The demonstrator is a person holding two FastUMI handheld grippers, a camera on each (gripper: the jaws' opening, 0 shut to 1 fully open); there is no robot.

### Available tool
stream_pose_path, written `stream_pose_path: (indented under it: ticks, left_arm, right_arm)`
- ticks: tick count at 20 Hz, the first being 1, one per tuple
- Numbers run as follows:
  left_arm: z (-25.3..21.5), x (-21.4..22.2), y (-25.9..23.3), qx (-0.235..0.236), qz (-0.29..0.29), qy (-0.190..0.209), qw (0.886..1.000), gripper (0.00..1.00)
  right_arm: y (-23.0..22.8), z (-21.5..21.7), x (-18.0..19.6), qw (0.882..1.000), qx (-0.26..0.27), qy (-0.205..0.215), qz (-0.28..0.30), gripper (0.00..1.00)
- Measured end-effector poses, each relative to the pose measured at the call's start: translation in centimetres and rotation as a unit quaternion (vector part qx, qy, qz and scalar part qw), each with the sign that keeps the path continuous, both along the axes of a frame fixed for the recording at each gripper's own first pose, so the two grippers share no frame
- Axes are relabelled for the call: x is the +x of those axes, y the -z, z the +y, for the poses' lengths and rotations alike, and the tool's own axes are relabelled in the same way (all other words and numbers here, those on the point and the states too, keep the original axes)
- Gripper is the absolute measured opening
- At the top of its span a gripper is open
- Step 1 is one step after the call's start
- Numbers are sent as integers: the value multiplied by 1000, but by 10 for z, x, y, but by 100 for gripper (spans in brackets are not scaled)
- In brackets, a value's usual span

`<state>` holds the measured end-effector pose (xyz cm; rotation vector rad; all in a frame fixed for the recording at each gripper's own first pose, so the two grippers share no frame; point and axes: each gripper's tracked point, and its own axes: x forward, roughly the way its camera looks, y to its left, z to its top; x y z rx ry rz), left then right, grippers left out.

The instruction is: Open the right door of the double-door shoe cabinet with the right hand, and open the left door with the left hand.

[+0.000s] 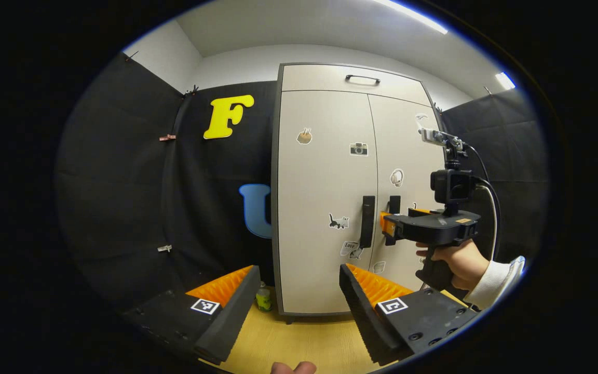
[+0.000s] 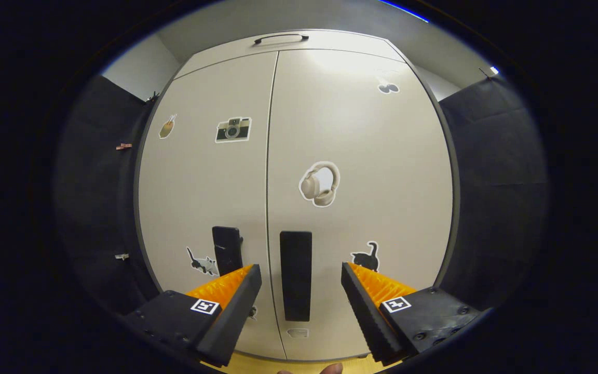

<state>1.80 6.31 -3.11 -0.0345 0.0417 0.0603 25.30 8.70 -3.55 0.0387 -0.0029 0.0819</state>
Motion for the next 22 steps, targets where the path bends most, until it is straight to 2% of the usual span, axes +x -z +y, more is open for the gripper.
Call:
stream_pose_path:
  ticks: [2, 3, 4, 5, 6, 7, 9, 13, 16, 17, 22]
  left_arm:
    - [2, 1, 2, -1, 2, -1, 1000, 94]
    - [4, 0, 3, -1, 2, -3, 1000, 94]
    - [5, 0, 3, -2, 2, -4, 1000, 95]
    - [7, -1, 4, -3, 3, -5, 1000, 95]
    - [8, -1, 4, -3, 4, -7, 1000, 95]
    - [10, -1, 5, -4, 4, -9, 1000, 94]
    - [14, -2, 6, -3, 4, -13, 1000, 94]
    - [19, -6, 9, -5, 8, -19, 1000, 94]
    - [22, -11, 9, -6, 7, -22, 1000, 94]
    - [23, -13, 9, -7, 7, -23, 1000, 94]
    - [29, -21, 9, -11, 8, -31, 999, 94]
  right_arm:
    - [8, 3, 9, 1000, -2, 0, 3, 88]
    - [12, 5, 13, 1000, -5, -2, 6, 80]
    - [15, 8, 16, 1000, -8, -5, 9, 75]
    - [20, 7, 18, 1000, -12, 1, 14, 58]
    - [24, 8, 21, 1000, -13, -1, 17, 49]
    - [26, 10, 22, 1000, -10, -3, 20, 45]
    - [25, 5, 24, 1000, -4, 11, 14, 47]
    - [27, 4, 25, 1000, -14, 19, 13, 44]
    - [28, 3, 21, 999, -25, 27, 12, 46]
    - [27, 3, 27, 999, -19, 29, 15, 37]
    - [28, 3, 26, 1000, -5, 19, 22, 22]
